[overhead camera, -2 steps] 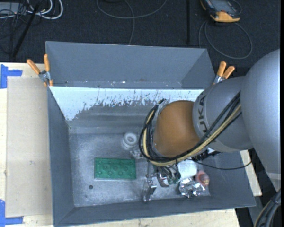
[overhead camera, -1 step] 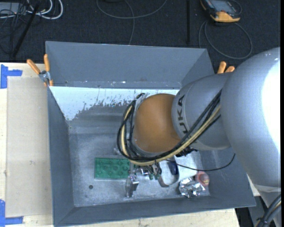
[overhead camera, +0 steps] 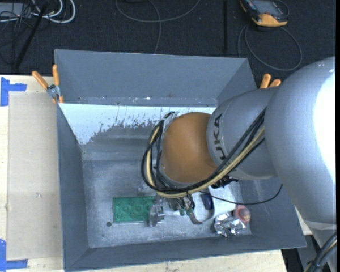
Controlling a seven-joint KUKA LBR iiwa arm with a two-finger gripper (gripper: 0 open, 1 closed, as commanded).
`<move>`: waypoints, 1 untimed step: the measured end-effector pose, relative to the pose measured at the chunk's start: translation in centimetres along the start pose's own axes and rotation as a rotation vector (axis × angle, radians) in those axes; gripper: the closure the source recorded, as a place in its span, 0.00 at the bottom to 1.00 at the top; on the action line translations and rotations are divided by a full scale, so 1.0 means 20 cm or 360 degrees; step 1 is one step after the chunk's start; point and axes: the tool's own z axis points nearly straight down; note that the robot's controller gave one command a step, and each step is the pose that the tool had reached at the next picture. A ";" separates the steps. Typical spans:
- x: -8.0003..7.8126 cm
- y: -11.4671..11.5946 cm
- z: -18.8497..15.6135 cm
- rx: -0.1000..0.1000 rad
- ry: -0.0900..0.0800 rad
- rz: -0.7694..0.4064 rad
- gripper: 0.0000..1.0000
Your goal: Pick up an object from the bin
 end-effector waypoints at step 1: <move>-0.04 -0.09 -0.77 0.0001 -0.0014 -0.0030 1.00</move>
Offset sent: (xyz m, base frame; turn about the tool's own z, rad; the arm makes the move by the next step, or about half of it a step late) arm 0.0086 -0.0179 0.1507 -0.0207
